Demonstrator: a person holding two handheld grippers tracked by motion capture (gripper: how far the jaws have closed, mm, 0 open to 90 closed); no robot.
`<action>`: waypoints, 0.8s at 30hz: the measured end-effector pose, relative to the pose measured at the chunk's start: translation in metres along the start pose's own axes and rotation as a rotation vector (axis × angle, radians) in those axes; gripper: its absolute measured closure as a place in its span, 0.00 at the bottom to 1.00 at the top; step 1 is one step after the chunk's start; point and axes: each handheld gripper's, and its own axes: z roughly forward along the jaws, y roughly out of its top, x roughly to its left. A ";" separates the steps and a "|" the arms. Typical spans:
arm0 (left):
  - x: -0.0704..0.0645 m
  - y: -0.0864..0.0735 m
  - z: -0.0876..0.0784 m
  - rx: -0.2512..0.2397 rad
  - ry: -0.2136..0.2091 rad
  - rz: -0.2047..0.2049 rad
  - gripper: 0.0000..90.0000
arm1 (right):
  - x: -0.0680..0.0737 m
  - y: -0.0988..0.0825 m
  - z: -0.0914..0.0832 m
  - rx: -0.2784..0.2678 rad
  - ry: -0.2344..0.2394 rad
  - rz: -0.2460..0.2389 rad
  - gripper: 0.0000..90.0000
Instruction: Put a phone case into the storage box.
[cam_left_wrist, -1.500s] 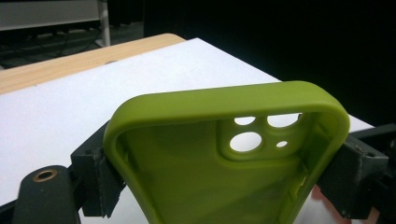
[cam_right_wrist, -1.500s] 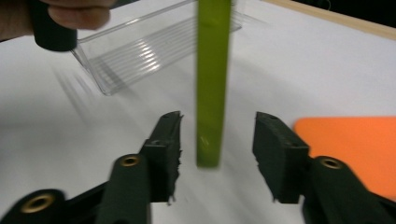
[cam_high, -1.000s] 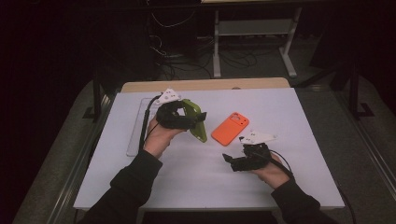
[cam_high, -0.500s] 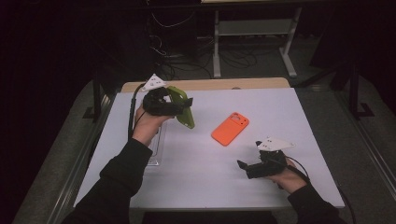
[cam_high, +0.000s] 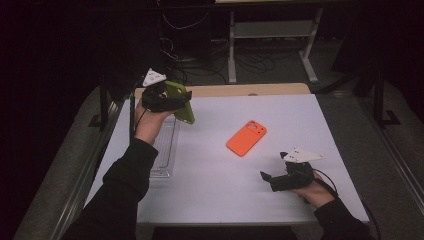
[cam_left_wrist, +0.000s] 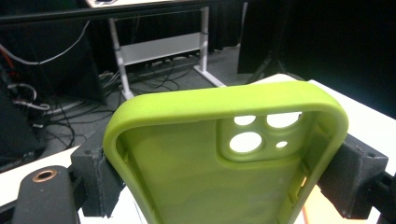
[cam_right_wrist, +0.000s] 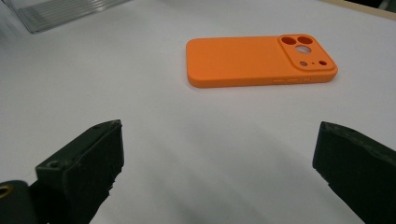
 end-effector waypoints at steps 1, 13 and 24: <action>0.002 0.001 0.001 -0.001 0.004 -0.013 0.16 | 0.001 0.000 0.000 0.009 0.002 -0.005 0.01; 0.031 0.008 0.017 0.049 0.168 -0.022 0.16 | 0.003 0.000 0.000 0.005 -0.005 -0.011 0.01; 0.052 0.000 0.034 0.095 0.311 -0.028 0.16 | 0.003 0.001 -0.003 -0.012 -0.012 -0.007 0.02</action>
